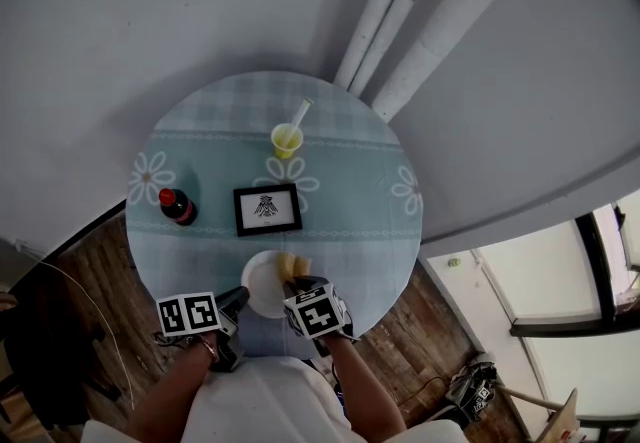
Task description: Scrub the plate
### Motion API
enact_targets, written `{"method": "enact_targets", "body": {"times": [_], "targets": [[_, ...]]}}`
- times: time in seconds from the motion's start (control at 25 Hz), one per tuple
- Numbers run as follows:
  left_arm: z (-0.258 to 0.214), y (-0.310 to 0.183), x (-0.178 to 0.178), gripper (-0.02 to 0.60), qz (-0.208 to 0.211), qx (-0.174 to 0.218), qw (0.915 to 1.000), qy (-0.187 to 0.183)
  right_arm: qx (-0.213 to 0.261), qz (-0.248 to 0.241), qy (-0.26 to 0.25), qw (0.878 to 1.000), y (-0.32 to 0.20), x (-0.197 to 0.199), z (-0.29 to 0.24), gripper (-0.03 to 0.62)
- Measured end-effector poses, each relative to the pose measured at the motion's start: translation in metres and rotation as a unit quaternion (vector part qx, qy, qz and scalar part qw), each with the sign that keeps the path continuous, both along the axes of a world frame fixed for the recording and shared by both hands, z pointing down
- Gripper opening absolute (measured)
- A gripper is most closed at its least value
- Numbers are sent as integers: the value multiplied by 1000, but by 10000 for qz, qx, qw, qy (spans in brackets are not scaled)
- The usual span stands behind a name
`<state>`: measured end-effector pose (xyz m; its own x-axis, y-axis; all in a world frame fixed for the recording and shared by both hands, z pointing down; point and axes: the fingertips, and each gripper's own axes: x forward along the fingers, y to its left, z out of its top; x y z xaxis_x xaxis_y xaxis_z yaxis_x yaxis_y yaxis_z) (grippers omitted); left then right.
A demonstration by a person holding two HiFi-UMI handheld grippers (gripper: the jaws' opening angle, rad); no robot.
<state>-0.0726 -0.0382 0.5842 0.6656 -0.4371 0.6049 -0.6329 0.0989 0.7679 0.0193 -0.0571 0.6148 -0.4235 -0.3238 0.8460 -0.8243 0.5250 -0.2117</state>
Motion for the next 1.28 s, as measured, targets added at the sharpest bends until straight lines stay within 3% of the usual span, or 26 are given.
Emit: {"method": "enact_targets", "body": {"times": [0.52, 1.0, 1.28], "targets": [[-8, -9, 2, 18, 31, 185, 9998, 47, 5, -379, -356, 9986, -10, -22, -12, 64], [-15, -15, 4, 17, 24, 367, 9993, 100, 14, -1483, -481, 9878, 4, -50, -31, 64], [-16, -18, 4, 17, 56, 415, 9991, 76, -57, -1752, -650, 9824, 14, -57, -36, 64]]}}
